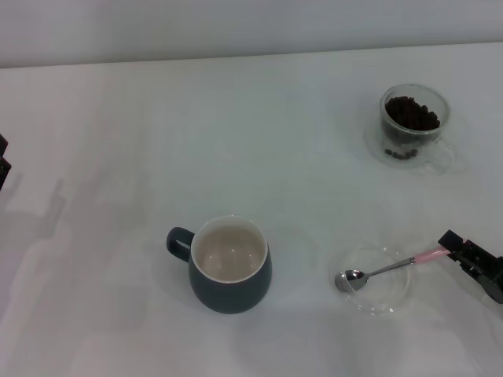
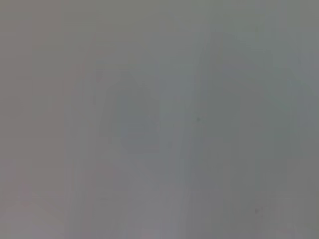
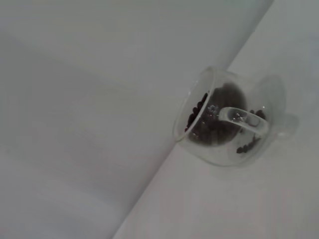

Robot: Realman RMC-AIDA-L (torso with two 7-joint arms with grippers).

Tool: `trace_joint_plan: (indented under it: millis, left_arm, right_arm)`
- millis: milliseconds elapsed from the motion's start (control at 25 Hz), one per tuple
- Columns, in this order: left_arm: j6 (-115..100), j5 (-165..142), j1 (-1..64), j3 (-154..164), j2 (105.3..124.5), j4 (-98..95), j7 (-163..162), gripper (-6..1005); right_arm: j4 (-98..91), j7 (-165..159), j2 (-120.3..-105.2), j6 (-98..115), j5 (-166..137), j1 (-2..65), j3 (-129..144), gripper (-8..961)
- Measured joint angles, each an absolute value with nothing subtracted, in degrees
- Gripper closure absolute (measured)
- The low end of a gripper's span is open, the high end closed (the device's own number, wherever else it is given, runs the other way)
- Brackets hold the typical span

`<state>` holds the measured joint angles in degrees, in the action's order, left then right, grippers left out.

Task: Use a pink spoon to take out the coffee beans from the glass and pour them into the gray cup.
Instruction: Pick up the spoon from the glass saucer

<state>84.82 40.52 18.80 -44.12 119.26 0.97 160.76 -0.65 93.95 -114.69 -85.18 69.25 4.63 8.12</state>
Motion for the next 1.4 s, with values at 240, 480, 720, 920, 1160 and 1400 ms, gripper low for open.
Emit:
trace_joint_plan:
  millis: [240,480,720,920,1160,1400]
  left_arm:
    - [84.48,40.52,18.95,-44.12,119.26,0.97,160.75,348]
    - [84.09,40.53,19.00,-44.12,119.20,0.97,160.75,347]
    - [84.03,40.60,19.10,-44.12,119.13,0.97,160.75,347]
    - [83.65,40.61,19.31,-44.12,119.07,0.97,160.76,348]
    - [83.41,40.61,19.41,-44.12,119.08,0.96,160.75,347]
    - [83.40,40.61,19.60,-44.12,119.01,0.96,160.76,347]
  right_arm:
    - [-0.38,93.79,-114.83,-84.14,69.26,5.19,7.99,573]
    - [-0.23,93.55,-114.87,-83.55,69.26,5.44,7.89,609]
    - [-0.17,93.03,-114.87,-83.92,69.26,5.45,7.91,612]
    - [-0.21,92.89,-114.85,-84.41,69.26,5.45,8.09,612]
    - [-0.42,92.82,-114.78,-84.73,69.25,5.39,8.19,611]
    - [-0.52,92.81,-114.78,-84.34,69.17,5.20,8.59,631]
